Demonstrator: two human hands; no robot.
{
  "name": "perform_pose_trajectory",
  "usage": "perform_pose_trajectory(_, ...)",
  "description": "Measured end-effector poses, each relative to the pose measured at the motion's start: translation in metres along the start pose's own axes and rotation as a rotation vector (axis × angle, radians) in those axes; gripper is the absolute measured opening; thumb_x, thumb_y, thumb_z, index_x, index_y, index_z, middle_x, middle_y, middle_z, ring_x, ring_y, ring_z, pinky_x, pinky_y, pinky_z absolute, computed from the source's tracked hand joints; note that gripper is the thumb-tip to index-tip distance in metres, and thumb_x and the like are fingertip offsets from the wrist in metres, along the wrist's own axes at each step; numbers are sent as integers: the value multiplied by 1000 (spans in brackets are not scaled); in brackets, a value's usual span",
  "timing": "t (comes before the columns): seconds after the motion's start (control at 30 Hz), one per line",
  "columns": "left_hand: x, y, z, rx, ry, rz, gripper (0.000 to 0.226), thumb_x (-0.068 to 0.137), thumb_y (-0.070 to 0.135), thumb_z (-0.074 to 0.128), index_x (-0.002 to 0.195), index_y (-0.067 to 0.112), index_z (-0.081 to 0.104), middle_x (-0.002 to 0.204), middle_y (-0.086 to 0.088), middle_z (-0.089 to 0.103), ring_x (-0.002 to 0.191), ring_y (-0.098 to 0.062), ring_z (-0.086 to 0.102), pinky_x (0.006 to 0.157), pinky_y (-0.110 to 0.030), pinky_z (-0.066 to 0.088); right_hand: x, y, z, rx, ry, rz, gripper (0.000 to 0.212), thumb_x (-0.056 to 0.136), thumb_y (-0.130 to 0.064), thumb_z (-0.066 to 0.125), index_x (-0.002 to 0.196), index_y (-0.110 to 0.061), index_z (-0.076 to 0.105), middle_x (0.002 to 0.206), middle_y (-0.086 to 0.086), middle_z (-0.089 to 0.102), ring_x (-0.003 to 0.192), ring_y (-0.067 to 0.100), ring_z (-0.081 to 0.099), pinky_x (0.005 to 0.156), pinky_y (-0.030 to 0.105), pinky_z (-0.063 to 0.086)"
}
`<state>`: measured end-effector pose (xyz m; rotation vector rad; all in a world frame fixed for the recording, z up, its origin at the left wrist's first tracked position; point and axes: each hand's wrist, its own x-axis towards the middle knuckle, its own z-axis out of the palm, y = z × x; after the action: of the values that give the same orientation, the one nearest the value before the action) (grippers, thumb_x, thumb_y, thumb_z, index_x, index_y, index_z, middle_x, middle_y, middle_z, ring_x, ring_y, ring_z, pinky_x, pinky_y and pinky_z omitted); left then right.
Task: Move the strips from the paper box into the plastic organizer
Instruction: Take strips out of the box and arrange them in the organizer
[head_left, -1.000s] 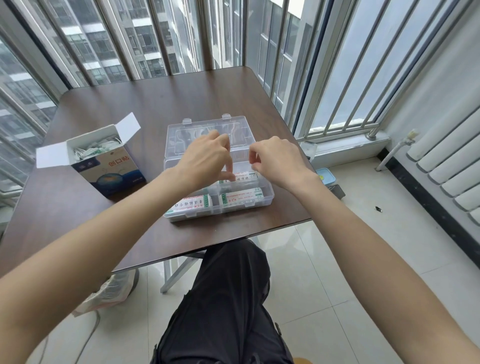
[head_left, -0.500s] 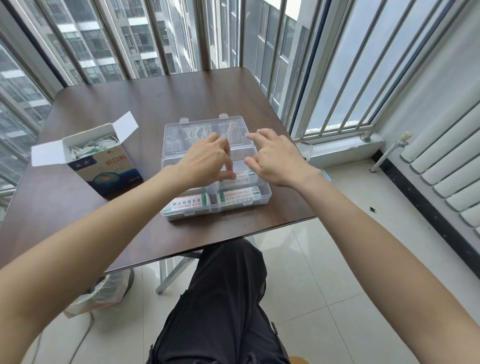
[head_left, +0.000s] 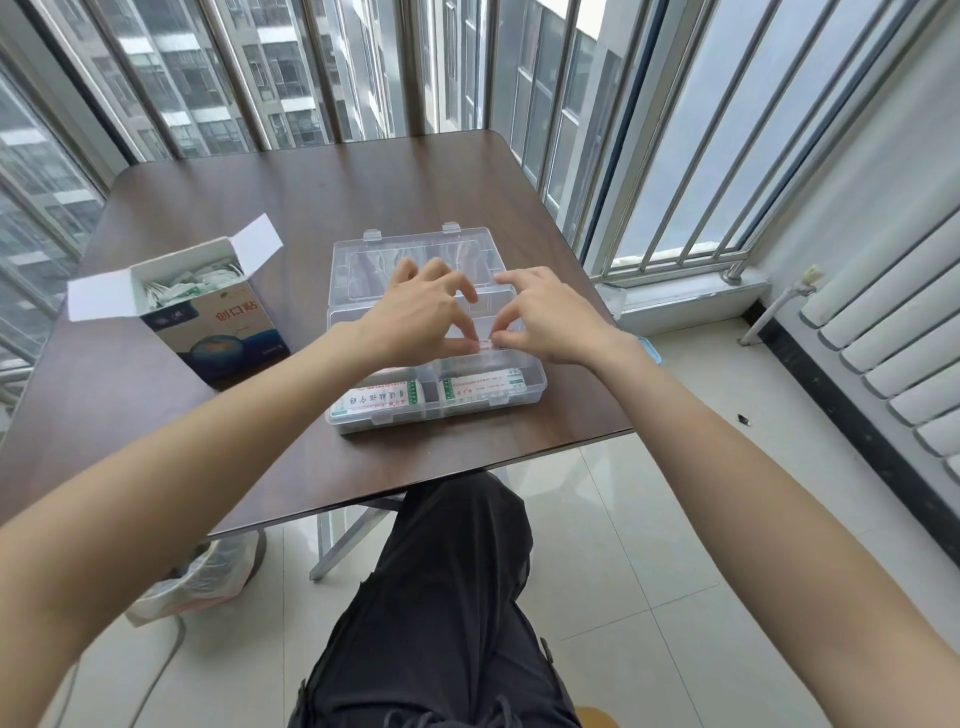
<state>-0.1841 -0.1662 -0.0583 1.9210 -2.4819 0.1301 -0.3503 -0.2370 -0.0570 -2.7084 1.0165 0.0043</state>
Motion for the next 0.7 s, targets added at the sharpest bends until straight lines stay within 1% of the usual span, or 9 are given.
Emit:
perform_pose_trajectory(0.07, -2, -1, -1, 1, 7, -1, 29, 86, 54, 54, 100, 37, 72, 133, 9, 47, 122, -17, 32, 90, -35, 20, 1, 0, -3, 35, -3, 11, 16, 87, -35, 62, 94, -28, 75, 150, -1, 33, 137, 21, 23, 108, 45, 29)
perform_pose_trajectory(0.13, -4, -4, -2, -8, 15, -10, 29, 85, 54, 56, 96, 35, 74, 132, 10, 49, 122, -16, 33, 90, -35, 20, 1, 2, -6, 7, 33, 13, 19, 87, -38, 63, 92, -24, 75, 149, -2, 36, 135, 20, 25, 106, 43, 31)
perform_pose_trajectory(0.2, -6, -8, -2, -16, 10, -22, 30, 84, 55, 56, 93, 32, 75, 132, 11, 50, 121, -16, 33, 91, -35, 20, 1, 3, -10, -118, 56, 9, 30, 91, -42, 56, 94, -19, 76, 149, -4, 36, 136, 20, 25, 104, 42, 31)
perform_pose_trajectory(0.27, -8, -11, -1, -22, -2, -30, 32, 84, 56, 56, 90, 31, 75, 132, 12, 50, 122, -16, 34, 92, -35, 20, 3, 0, -13, -247, 25, -16, 40, 95, -42, 48, 96, -13, 74, 151, -5, 32, 138, 20, 22, 104, 42, 28)
perform_pose_trajectory(0.33, -8, -11, -1, -19, -12, -34, 33, 84, 56, 56, 88, 29, 76, 133, 12, 50, 122, -16, 34, 93, -36, 21, 5, -5, -11, -287, -22, -40, 45, 98, -41, 42, 98, -8, 72, 153, -4, 29, 141, 19, 18, 106, 43, 27)
perform_pose_trajectory(0.43, -7, -9, -1, -1, -28, -36, 34, 85, 56, 55, 88, 29, 75, 134, 13, 48, 123, -15, 32, 94, -36, 21, 4, -8, -7, -235, -59, -8, 40, 99, -32, 41, 98, -5, 71, 155, -2, 26, 142, 20, 15, 106, 43, 26)
perform_pose_trajectory(0.53, -7, -8, 0, 14, -38, -35, 33, 86, 57, 54, 88, 31, 74, 135, 13, 47, 124, -14, 31, 93, -36, 21, 0, -5, -8, -188, -65, 16, 34, 96, -28, 46, 91, -7, 72, 155, -4, 26, 142, 20, 15, 106, 42, 27)
perform_pose_trajectory(0.6, -8, -10, 0, 10, -29, -37, 33, 86, 56, 53, 89, 31, 74, 135, 13, 47, 124, -14, 31, 93, -35, 21, -1, -5, -9, -184, -35, 27, 31, 94, -28, 50, 89, -8, 72, 154, -4, 28, 141, 20, 18, 105, 41, 28)
perform_pose_trajectory(0.7, -9, -11, 0, 12, -14, -32, 32, 87, 56, 52, 93, 32, 74, 135, 12, 48, 124, -15, 32, 91, -35, 21, -3, -7, -10, -175, 52, 35, 23, 90, -26, 55, 91, -12, 73, 150, -1, 35, 137, 20, 25, 103, 40, 31)
